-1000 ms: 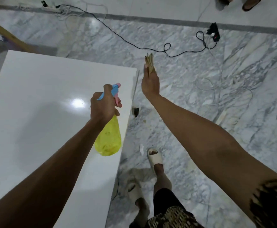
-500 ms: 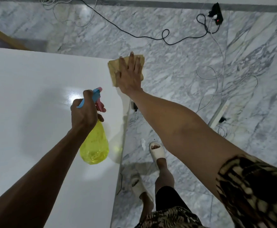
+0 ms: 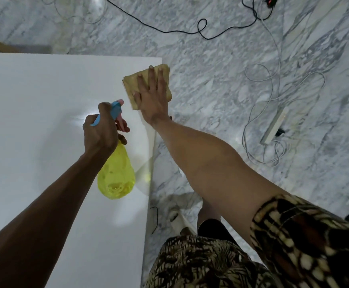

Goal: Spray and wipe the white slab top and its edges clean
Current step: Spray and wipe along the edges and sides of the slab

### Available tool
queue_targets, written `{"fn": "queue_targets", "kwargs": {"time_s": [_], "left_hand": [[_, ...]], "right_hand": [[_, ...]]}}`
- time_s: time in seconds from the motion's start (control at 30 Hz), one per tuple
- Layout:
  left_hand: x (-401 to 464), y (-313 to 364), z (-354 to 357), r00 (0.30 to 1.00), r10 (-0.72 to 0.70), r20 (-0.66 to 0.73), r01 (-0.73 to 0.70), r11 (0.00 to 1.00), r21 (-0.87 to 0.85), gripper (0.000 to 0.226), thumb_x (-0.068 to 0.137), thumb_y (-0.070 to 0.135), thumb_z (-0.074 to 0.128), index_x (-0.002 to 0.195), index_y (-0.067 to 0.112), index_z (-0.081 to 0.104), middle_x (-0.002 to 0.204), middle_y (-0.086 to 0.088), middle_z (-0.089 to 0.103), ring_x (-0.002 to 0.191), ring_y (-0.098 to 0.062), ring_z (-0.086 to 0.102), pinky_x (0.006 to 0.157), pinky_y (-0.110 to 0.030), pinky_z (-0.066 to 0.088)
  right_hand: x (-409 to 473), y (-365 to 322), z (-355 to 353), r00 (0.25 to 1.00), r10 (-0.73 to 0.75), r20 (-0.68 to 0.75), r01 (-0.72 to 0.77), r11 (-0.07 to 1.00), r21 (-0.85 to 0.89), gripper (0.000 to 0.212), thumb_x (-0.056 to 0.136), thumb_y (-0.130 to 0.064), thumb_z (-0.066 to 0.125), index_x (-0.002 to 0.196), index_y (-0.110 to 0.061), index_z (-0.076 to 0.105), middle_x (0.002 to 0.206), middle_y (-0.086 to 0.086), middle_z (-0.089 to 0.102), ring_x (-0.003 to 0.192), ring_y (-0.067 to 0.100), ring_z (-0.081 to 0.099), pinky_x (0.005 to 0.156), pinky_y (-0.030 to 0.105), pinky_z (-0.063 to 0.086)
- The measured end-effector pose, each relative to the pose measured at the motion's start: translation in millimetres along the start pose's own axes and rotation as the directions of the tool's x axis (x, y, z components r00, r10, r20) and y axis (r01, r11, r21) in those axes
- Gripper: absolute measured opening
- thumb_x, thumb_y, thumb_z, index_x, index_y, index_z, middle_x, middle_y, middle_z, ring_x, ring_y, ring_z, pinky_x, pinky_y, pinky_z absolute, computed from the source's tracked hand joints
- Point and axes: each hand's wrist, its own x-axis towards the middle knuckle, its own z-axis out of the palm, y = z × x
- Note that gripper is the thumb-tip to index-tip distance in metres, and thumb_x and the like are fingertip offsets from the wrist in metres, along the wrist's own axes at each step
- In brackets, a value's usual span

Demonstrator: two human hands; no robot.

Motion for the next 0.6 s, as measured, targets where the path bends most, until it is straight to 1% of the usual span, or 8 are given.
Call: {"fn": "queue_targets", "kwargs": {"time_s": [0.1,0.17,0.23,0.33,0.4,0.43,0.6], "left_hand": [[-9.1,-6.1,-2.9,1.000,0.022,0.015,-0.022,1.000,0.008,0.044,0.100,0.042,0.038,0.100,0.017,0.074,0.067,-0.008,0.064,0.071,-0.025,0.070,0.046,-0.027,0.050],[-16.9,-11.7,-5.3,1.000,0.024,0.014,-0.024,1.000,0.008,0.045,0.104,0.039,0.037,0.107,0.014,0.074,0.069,-0.010,0.063,0.071,-0.025,0.070,0.046,-0.026,0.049],[-27.2,-19.0,-8.5,1.000,0.021,0.009,-0.021,1.000,0.014,0.045,0.108,0.037,0.036,0.109,0.010,0.072,0.070,-0.010,0.063,0.071,-0.025,0.070,0.045,-0.025,0.049],[-47.0,-31.5,-16.8,1.000,0.015,0.002,-0.015,1.000,0.014,0.043,0.110,0.035,0.036,0.101,0.013,0.072,0.071,-0.010,0.064,0.072,-0.025,0.071,0.045,-0.025,0.050],[-60.4,-41.0,-24.0,0.999,0.036,0.014,-0.037,0.999,0.029,0.044,0.111,0.034,0.034,0.092,0.018,0.070,0.071,-0.011,0.063,0.072,-0.025,0.070,0.048,-0.026,0.051],[-68.8,-47.1,-29.3,0.999,0.047,0.018,-0.047,0.998,0.032,0.044,0.110,0.034,0.033,0.090,0.020,0.070,0.071,-0.011,0.063,0.072,-0.025,0.070,0.049,-0.027,0.051],[-98.4,-79.9,-56.8,0.999,0.040,0.002,-0.040,0.999,0.020,0.044,0.104,0.042,0.034,0.099,0.018,0.071,0.073,-0.011,0.065,0.078,-0.029,0.071,0.047,-0.027,0.052]], "right_hand": [[-23.0,-1.7,3.0,1.000,-0.013,0.021,0.013,1.000,0.010,0.056,0.106,-0.043,0.028,0.157,-0.020,0.023,0.165,0.017,0.004,0.151,0.042,-0.002,0.122,0.050,0.003],[-35.6,-4.4,3.3,0.999,-0.017,0.036,0.016,1.000,0.012,0.057,0.106,-0.043,0.028,0.157,-0.020,0.022,0.166,0.017,0.004,0.151,0.042,-0.003,0.122,0.051,0.004],[-49.7,-8.2,5.3,0.998,-0.033,0.046,0.033,0.999,0.005,0.058,0.106,-0.044,0.027,0.158,-0.019,0.020,0.166,0.015,0.004,0.151,0.042,-0.003,0.122,0.051,0.004],[-77.6,-16.2,11.6,0.998,-0.036,0.056,0.037,0.999,-0.016,0.059,0.105,-0.044,0.027,0.158,-0.017,0.020,0.166,0.013,0.007,0.151,0.043,-0.002,0.122,0.052,0.005],[-99.4,-23.7,17.1,0.998,-0.030,0.049,0.031,0.999,-0.020,0.059,0.105,-0.044,0.028,0.157,-0.017,0.022,0.166,0.013,0.009,0.151,0.043,-0.001,0.122,0.053,0.005],[-112.0,-27.7,21.0,0.998,-0.033,0.048,0.034,0.999,-0.020,0.059,0.105,-0.044,0.028,0.157,-0.017,0.022,0.166,0.013,0.008,0.151,0.043,-0.002,0.122,0.053,0.005],[-164.5,-37.7,33.9,0.997,-0.058,0.050,0.059,0.998,-0.035,0.059,0.106,-0.043,0.027,0.157,-0.015,0.020,0.166,0.012,0.007,0.152,0.040,-0.002,0.123,0.051,0.001]]}}
